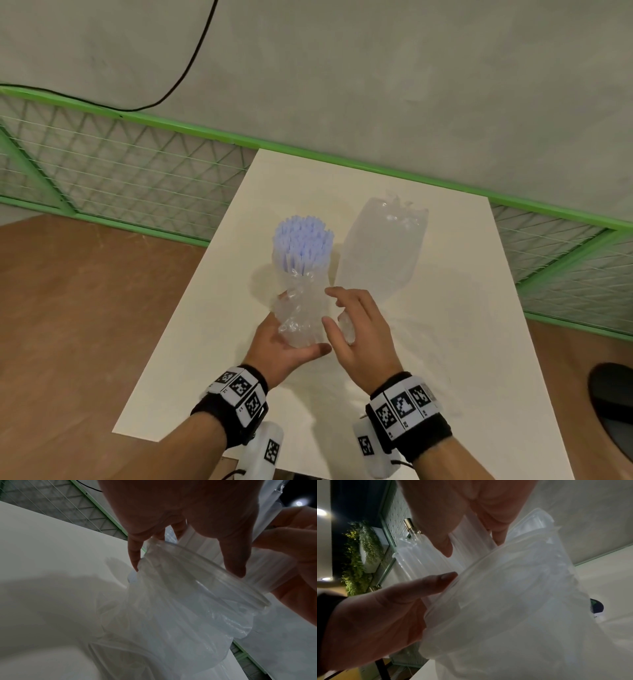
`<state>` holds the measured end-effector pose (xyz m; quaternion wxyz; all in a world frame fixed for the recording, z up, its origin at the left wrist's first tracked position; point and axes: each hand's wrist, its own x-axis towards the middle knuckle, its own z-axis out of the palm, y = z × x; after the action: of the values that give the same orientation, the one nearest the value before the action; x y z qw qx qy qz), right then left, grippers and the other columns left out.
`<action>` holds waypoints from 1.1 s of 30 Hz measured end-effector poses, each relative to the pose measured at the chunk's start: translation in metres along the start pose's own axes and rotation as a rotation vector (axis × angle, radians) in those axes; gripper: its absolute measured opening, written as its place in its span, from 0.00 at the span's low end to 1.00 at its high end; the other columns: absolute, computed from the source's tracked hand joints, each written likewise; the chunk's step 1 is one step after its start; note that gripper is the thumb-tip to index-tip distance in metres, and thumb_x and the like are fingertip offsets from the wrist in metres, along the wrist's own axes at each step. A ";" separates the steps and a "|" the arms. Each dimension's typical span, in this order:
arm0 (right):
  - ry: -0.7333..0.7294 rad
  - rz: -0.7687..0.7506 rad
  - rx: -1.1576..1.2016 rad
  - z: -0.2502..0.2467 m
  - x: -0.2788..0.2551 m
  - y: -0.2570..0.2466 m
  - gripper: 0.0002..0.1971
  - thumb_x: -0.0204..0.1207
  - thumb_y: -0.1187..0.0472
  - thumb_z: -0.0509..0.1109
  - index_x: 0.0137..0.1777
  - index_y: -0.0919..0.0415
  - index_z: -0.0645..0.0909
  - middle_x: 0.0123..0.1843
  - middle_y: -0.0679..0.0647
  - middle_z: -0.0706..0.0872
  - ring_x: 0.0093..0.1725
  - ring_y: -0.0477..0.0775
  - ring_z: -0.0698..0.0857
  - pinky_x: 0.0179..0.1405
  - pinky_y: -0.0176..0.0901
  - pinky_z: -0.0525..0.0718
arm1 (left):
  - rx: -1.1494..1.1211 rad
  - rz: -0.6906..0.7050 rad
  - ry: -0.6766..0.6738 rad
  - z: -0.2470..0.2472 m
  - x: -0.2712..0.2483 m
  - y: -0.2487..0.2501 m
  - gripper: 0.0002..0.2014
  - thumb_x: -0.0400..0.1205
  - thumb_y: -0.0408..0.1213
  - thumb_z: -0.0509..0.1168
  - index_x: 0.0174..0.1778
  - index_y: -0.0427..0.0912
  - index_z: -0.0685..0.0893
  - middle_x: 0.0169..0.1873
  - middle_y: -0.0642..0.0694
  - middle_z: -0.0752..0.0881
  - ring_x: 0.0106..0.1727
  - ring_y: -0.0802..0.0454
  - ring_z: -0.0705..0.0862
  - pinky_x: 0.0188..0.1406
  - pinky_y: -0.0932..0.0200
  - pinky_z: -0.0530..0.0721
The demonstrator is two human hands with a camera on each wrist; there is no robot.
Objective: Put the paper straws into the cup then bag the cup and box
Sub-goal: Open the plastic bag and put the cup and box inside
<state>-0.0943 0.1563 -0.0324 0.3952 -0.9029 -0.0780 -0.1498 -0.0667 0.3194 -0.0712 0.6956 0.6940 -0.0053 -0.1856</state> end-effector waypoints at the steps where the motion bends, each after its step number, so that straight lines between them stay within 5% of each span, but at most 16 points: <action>1: 0.017 -0.010 -0.011 0.001 0.001 0.001 0.16 0.77 0.62 0.73 0.64 0.51 0.80 0.55 0.43 0.76 0.53 0.37 0.78 0.54 0.24 0.73 | -0.001 -0.001 0.000 0.000 0.000 0.000 0.43 0.63 0.34 0.87 0.74 0.48 0.76 0.62 0.49 0.88 0.64 0.52 0.87 0.69 0.47 0.83; 7: 0.037 -0.016 0.002 0.004 0.003 0.006 0.09 0.75 0.59 0.71 0.54 0.51 0.77 0.52 0.44 0.80 0.52 0.45 0.80 0.53 0.36 0.78 | -0.013 0.015 -0.005 0.002 -0.001 0.004 0.39 0.65 0.29 0.85 0.71 0.49 0.77 0.59 0.49 0.90 0.61 0.52 0.88 0.63 0.55 0.85; 11: 0.001 0.123 0.009 0.005 0.003 0.007 0.14 0.75 0.58 0.66 0.57 0.42 0.70 0.50 0.44 0.81 0.51 0.44 0.79 0.50 0.27 0.74 | -0.009 -0.016 0.013 0.002 -0.002 0.002 0.42 0.64 0.32 0.86 0.72 0.49 0.76 0.59 0.49 0.90 0.60 0.54 0.89 0.66 0.49 0.84; 16: 0.060 0.016 -0.067 -0.002 0.012 0.014 0.11 0.78 0.67 0.70 0.56 0.53 0.78 0.51 0.47 0.78 0.47 0.41 0.78 0.45 0.24 0.73 | 0.009 -0.018 0.044 0.001 -0.003 0.003 0.42 0.62 0.32 0.87 0.71 0.52 0.76 0.58 0.51 0.90 0.59 0.57 0.88 0.66 0.53 0.84; 19: 0.069 -0.012 -0.115 -0.010 0.029 0.018 0.16 0.77 0.71 0.69 0.62 0.58 0.80 0.57 0.50 0.81 0.53 0.41 0.80 0.51 0.28 0.75 | 0.008 -0.022 0.051 0.001 -0.002 0.001 0.44 0.61 0.35 0.88 0.72 0.53 0.76 0.60 0.51 0.89 0.61 0.57 0.88 0.68 0.52 0.83; 24: -0.195 -0.054 -0.151 -0.010 0.055 0.026 0.26 0.79 0.70 0.65 0.76 0.50 0.74 0.69 0.48 0.80 0.67 0.43 0.77 0.65 0.29 0.72 | 0.017 -0.005 0.048 0.001 -0.001 0.001 0.44 0.61 0.36 0.88 0.72 0.54 0.76 0.62 0.52 0.88 0.63 0.57 0.86 0.67 0.55 0.82; 31: -0.168 -0.081 -0.152 -0.013 0.061 0.034 0.10 0.80 0.61 0.71 0.60 0.52 0.81 0.59 0.45 0.82 0.60 0.42 0.80 0.61 0.38 0.77 | 0.010 0.003 0.054 0.000 0.000 0.001 0.43 0.61 0.33 0.87 0.71 0.51 0.77 0.60 0.50 0.89 0.61 0.57 0.87 0.63 0.61 0.85; 33: -0.206 -0.087 -0.128 -0.013 0.059 0.034 0.15 0.80 0.61 0.71 0.65 0.51 0.79 0.64 0.44 0.82 0.64 0.41 0.79 0.65 0.34 0.74 | 0.007 0.003 0.053 0.001 0.000 0.001 0.43 0.61 0.33 0.87 0.72 0.51 0.76 0.60 0.50 0.88 0.61 0.58 0.87 0.60 0.65 0.85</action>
<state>-0.0324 0.1247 -0.0278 0.3199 -0.9326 -0.1475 -0.0781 -0.0669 0.3188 -0.0702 0.6932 0.7013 0.0116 -0.1662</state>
